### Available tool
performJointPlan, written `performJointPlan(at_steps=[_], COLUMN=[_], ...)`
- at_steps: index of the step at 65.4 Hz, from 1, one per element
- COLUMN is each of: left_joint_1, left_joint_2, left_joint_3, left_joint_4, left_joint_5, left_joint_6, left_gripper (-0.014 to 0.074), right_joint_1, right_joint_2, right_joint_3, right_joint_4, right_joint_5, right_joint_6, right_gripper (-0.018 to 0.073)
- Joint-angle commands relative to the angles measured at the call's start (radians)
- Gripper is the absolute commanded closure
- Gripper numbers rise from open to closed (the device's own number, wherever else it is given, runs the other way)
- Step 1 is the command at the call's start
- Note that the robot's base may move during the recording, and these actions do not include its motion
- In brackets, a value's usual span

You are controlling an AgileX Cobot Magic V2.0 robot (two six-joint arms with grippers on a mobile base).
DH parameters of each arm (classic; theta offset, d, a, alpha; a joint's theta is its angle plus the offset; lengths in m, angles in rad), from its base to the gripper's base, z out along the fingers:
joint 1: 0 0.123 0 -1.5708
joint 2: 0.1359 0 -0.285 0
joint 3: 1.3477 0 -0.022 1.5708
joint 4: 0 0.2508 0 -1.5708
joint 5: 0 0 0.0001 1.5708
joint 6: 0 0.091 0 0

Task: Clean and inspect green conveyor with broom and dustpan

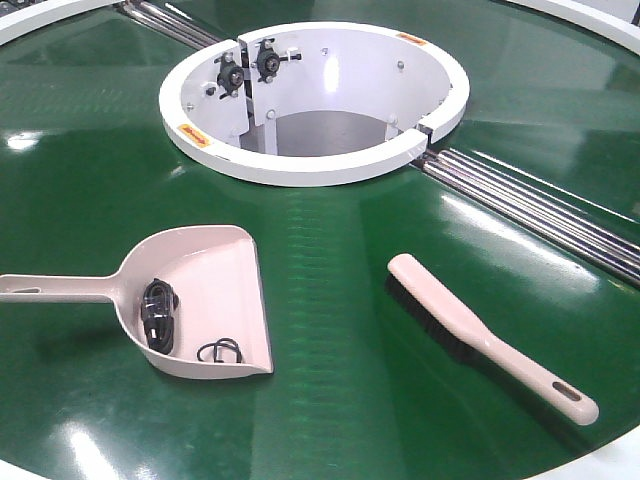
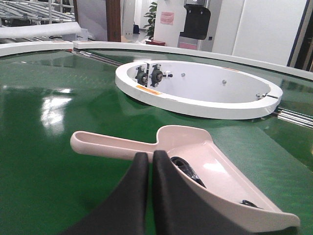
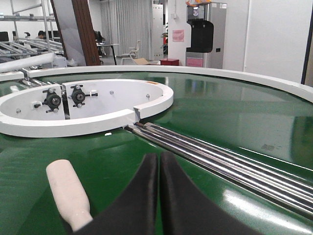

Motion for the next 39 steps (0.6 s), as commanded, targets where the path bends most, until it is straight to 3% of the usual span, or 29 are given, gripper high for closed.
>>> performJointPlan(at_steps=[1,39], left_joint_1=[0.002,0.002], left_joint_2=[-0.014,-0.014], left_joint_3=[0.011,0.011], left_joint_4=[-0.008,-0.008], left_joint_5=[-0.07,-0.07], left_joint_6=[-0.006,-0.006], left_gripper=[0.0603,0.0603], right_joint_1=[0.001,0.001], right_joint_2=[-0.01,-0.01], right_joint_3=[0.004,0.004], right_joint_4=[-0.013,-0.009], right_joint_5=[-0.058,-0.058], right_joint_6=[-0.009,-0.002], right_gripper=[0.0568,0.0568])
